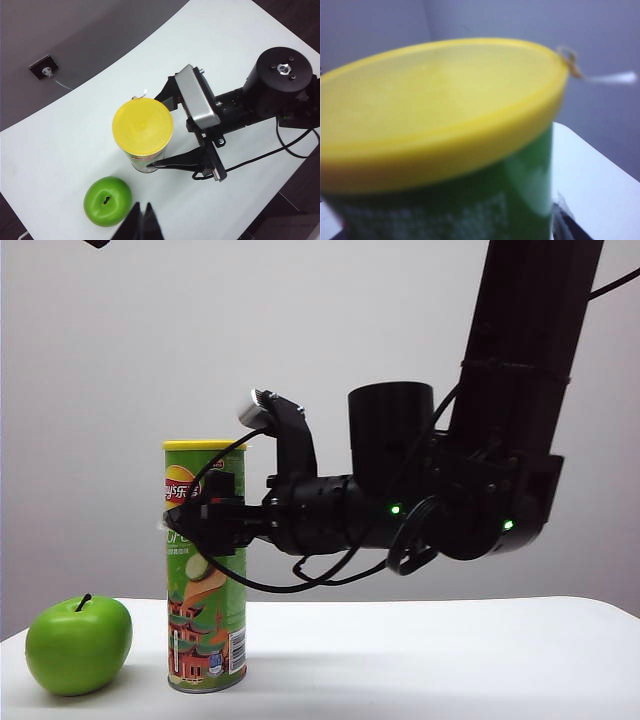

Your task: Pick up the green bucket of chips from the desk, place it near the apple, and finally stand it up.

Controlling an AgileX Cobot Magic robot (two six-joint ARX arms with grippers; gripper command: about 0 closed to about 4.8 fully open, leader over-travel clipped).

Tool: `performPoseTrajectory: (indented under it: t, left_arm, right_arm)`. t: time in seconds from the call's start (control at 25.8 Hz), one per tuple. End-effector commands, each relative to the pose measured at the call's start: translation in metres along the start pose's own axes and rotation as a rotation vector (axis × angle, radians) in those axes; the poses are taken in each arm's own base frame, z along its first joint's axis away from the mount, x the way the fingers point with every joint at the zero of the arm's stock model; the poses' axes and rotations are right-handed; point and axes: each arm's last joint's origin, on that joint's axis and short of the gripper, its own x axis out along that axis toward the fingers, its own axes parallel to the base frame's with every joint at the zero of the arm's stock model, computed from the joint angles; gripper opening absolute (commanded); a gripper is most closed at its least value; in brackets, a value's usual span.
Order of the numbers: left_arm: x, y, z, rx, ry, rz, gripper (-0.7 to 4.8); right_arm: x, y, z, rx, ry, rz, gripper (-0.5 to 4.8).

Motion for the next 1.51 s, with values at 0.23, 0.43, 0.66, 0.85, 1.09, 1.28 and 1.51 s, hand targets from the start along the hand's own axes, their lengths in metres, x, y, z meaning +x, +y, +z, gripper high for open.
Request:
performPoseTrajectory:
  t: [0.23, 0.43, 0.66, 0.85, 1.09, 1.28, 1.51]
  left_arm:
    - [-0.002, -0.001, 0.001, -0.002, -0.009, -0.005, -0.05]
    - [-0.003, -0.001, 0.0, -0.003, -0.008, -0.004, -0.05]
    - [-0.012, -0.004, -0.004, 0.001, 0.007, 0.06, -0.05]
    - [-0.03, -0.016, -0.017, 0.035, -0.088, 0.127, -0.05]
    - [-0.025, -0.033, -0.078, 0.04, -0.305, 0.307, -0.05]
    - [-0.008, -0.039, -0.115, -0.039, -0.513, 0.369, -0.05]
    - [-0.003, -0.041, -0.15, -0.152, -0.694, 0.549, -0.05]
  right_arm:
    - [-0.029, 0.003, 0.001, 0.039, 0.029, -0.026, 4.79]
    - [-0.059, 0.017, 0.01, 0.048, 0.048, -0.057, 4.79]
    - [-0.099, 0.028, 0.042, 0.059, 0.025, -0.166, 2.95]
    - [-0.132, 0.023, 0.076, 0.052, -0.04, -0.256, -0.05]
    - [-0.177, 0.003, 0.122, -0.003, -0.131, -0.584, -0.05]
    - [-0.214, 0.0, 0.16, -0.108, -0.278, -0.689, -0.05]
    - [-0.266, 0.032, 0.205, -0.26, -0.503, -0.797, -0.05]
